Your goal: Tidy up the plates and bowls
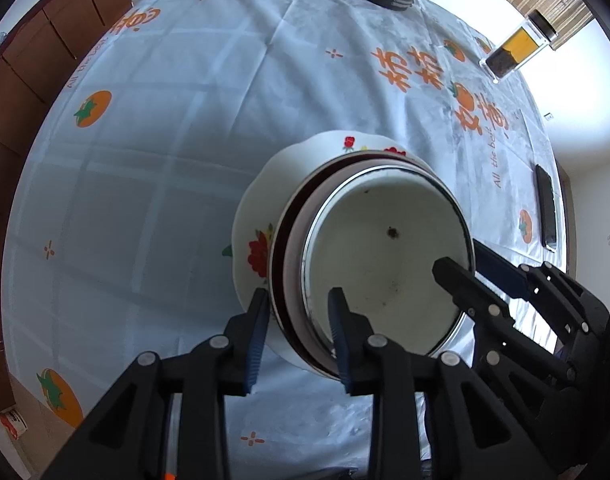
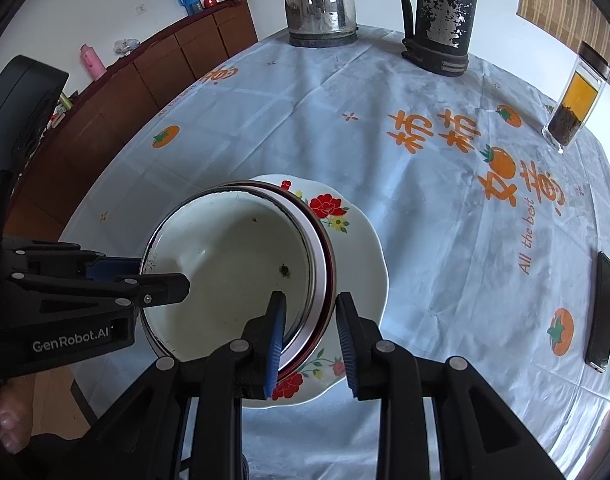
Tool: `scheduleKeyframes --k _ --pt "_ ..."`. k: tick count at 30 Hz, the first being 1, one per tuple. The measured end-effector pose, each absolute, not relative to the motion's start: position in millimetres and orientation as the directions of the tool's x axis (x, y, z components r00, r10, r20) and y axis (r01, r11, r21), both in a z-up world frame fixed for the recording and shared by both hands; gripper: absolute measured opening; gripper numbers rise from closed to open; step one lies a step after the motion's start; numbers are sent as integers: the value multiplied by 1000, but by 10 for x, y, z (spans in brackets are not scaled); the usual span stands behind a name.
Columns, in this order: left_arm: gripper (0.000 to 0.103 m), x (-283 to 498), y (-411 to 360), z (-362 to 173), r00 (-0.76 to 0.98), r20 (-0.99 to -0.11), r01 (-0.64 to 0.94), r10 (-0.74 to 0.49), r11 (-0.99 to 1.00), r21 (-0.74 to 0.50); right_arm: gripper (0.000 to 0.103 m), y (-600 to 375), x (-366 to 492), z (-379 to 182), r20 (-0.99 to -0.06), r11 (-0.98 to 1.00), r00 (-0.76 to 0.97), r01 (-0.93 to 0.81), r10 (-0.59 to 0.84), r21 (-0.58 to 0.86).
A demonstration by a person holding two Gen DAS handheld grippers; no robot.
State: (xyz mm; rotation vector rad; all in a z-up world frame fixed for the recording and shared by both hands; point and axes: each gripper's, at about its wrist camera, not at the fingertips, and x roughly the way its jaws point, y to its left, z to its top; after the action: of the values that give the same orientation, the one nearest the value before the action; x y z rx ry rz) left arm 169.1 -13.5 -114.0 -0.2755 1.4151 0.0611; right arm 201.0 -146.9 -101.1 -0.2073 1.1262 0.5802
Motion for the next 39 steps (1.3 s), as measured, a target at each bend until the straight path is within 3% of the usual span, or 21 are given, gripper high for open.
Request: scheduleKeyframes --k 5,8,9,16,25,29,39 --pt "34 1642 -147 -1108 169 -978 -204 -120 967 -154 32 -1480 2009 -1009 -891 834 302 -534 340 137" --pt "44 1601 -147 -1038 190 -976 -205 -108 968 -147 54 -1503 1970 -937 -878 837 330 -530 347 132" --pt "47 1587 -145 -1012 200 -974 -206 -104 968 -146 57 -1511 1953 -906 -873 839 343 -530 348 126" --pt "54 1407 -239 -593 365 -930 -154 -34 983 -96 57 -1613 1713 -520 -805 838 463 -540 372 77" --pt "61 1168 -406 1 589 -808 -100 21 994 -46 62 -1956 1364 56 -625 886 688 -463 369 13" --pt "61 1113 -461 144 627 -779 -89 29 995 -35 64 -2064 1232 250 -566 899 740 -439 363 4" --pt "61 942 -577 319 673 -739 -72 29 997 -26 65 -2152 1019 397 -519 902 772 -432 368 -3"
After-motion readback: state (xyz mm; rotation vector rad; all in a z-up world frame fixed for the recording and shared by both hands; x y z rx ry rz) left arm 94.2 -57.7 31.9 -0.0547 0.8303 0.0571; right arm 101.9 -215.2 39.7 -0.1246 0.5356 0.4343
